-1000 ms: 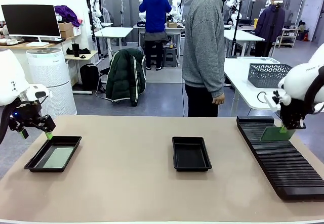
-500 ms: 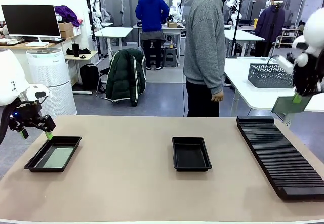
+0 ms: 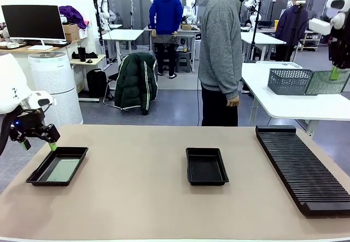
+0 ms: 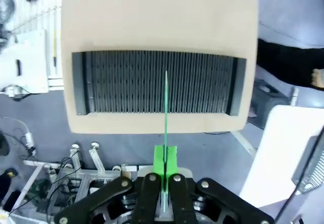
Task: Inspect and transfer BCBs to ESD trays.
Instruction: Pick up the Blank PCB from the PCB Rack and place it in the right ESD tray.
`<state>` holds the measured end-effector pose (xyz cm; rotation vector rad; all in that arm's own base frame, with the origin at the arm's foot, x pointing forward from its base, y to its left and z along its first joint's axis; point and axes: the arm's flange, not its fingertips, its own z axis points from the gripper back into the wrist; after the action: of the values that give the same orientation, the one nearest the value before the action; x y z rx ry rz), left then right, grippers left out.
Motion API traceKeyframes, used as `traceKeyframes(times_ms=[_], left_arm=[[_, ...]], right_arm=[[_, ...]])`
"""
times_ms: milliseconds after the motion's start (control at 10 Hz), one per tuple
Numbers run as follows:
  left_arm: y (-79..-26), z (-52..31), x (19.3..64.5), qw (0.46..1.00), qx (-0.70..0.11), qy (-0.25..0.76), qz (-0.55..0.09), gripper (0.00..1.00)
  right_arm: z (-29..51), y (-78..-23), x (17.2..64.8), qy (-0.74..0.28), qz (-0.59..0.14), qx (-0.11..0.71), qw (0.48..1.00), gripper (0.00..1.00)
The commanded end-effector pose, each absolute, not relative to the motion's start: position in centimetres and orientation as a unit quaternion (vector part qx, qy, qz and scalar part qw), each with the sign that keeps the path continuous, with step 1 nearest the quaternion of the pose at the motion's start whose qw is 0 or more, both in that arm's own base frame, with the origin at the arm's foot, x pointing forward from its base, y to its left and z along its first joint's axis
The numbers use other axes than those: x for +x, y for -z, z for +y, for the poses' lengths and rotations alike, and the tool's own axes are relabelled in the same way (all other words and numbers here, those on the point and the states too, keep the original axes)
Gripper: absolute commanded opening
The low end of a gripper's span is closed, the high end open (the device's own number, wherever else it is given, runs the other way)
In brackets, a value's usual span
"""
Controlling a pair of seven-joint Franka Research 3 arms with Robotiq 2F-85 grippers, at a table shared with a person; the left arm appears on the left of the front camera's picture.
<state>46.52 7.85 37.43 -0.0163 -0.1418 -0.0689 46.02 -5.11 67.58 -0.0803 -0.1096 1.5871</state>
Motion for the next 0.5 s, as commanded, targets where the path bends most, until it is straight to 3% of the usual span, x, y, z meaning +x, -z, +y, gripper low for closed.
traceKeyframes(times_ms=[0, 400], left_arm=[[-37.4, 7.9, 46.5, 0.997, -0.009, 0.034, -0.072, 1.0], [-37.4, 7.9, 46.5, 0.997, -0.009, 0.034, -0.072, 1.0]], right_arm=[[-5.3, -70.5, 47.1, -0.702, -0.034, -0.028, 0.711, 0.02], [-5.8, -74.4, 46.5, -0.7, -0.039, -0.022, 0.713, 0.02]])
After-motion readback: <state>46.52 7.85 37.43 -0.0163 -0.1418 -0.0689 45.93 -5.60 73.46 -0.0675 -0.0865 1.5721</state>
